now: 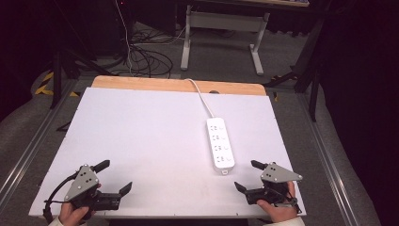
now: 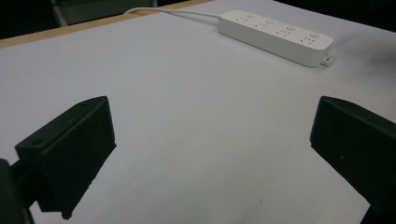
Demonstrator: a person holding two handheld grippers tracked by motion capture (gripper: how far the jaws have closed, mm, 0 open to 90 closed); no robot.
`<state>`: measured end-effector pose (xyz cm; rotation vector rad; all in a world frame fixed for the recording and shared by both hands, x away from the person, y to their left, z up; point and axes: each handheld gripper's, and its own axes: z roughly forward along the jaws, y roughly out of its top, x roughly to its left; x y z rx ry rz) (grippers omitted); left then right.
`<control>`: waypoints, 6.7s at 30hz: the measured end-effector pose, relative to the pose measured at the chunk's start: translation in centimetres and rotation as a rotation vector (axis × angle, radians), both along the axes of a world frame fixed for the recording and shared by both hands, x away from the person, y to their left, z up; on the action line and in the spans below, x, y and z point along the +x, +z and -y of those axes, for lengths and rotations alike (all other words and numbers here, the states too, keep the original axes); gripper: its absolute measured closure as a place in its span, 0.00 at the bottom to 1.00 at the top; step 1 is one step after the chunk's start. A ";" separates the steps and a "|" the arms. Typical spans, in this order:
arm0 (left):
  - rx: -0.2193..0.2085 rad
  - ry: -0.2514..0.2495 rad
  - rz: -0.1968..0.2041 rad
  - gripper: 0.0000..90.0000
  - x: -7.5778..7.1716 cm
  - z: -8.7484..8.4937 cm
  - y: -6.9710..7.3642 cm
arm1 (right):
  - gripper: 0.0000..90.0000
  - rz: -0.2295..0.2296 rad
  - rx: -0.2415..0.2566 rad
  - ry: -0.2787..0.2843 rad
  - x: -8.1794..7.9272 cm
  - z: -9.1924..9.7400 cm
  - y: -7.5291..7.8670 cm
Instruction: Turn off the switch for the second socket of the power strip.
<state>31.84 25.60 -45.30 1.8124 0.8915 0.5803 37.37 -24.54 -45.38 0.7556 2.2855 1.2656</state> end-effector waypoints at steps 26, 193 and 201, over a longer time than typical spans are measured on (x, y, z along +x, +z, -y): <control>-0.001 0.032 0.022 0.00 -0.3 0.1 0.1 | 0.09 0.014 -0.007 -0.005 -0.1 -0.5 0.2; 0.039 0.051 0.002 0.00 -0.1 0.0 -0.1 | 1.00 -0.239 -0.224 -0.160 16.1 -7.4 0.4; 0.046 0.050 0.006 0.00 -0.1 0.0 -0.1 | 1.00 -0.237 -0.227 -0.163 16.1 -7.5 0.4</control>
